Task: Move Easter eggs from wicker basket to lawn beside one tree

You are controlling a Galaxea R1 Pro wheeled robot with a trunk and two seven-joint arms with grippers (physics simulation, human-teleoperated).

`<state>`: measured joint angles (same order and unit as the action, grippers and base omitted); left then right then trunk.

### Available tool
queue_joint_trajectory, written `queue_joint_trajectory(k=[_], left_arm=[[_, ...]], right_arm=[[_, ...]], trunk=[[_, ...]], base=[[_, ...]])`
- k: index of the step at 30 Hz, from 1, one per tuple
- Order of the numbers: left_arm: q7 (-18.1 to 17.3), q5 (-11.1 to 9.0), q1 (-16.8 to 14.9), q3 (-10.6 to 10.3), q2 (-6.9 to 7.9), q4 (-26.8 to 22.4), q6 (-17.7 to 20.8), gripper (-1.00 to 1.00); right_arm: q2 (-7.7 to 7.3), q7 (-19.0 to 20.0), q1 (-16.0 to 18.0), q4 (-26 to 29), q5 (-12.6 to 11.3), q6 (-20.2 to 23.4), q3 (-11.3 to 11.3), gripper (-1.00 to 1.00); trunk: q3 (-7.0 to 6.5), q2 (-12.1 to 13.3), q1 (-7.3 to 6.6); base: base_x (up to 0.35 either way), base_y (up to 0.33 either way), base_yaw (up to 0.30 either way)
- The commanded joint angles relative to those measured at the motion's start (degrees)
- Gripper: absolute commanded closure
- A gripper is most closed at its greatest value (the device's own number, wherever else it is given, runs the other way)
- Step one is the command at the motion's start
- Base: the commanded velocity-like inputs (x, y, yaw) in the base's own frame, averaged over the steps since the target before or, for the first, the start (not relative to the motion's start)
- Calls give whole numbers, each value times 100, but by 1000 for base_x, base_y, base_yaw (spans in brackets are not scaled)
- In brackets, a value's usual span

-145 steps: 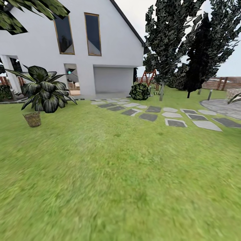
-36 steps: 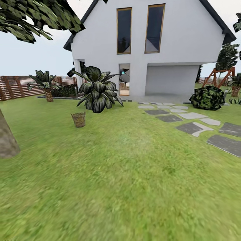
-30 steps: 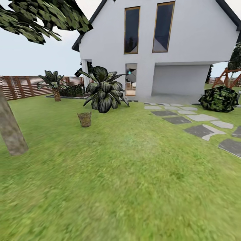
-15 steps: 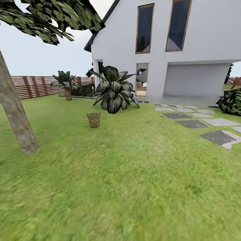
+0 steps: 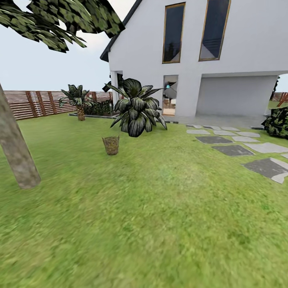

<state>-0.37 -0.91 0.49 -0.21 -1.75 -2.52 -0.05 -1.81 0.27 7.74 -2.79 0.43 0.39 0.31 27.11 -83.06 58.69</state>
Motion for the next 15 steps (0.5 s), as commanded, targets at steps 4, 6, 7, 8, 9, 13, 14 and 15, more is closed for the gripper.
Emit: queue_joint_trajectory(k=[4,6,7,8,9,13,14,15], left_arm=[[-11,-154,4,-14,-61,-14,9,-100],[17,-187,2,-11,-162,-109,42,-100],[27,-193,-3,-9,-173,-280,117,-100],[31,-196,-7,-7,-172,-416,188,-100],[35,-235,-18,26,-130,-979,611,-100],[4,-940,-37,434,311,-3016,3306,-100],[2,-1217,-41,555,437,-3568,4014,-100],[31,-1590,-47,672,603,-4357,4796,-100]], right_arm=[[80,16,8,187,3,404,-7,-100],[32,-52,8,1297,7,1188,-25,-100],[-18,-89,8,1829,8,1722,-31,-100],[-50,-109,8,2097,8,2016,-32,-100],[-150,-146,8,2891,-2,2883,-36,-100],[-253,-173,8,4870,-9,4529,-35,-100],[-255,-177,10,5260,7,4791,-30,-100],[-257,-180,27,5783,30,5137,-25,-100]], trunk=[[4,-2,4],[4,-2,4],[4,-2,4],[4,-2,4],[4,-2,4],[4,-2,4],[4,-2,4],[4,-2,4]], base=[[340,0,0],[340,0,0],[340,0,0],[340,0,0],[340,0,0],[340,0,0],[340,0,0],[340,0,0]])
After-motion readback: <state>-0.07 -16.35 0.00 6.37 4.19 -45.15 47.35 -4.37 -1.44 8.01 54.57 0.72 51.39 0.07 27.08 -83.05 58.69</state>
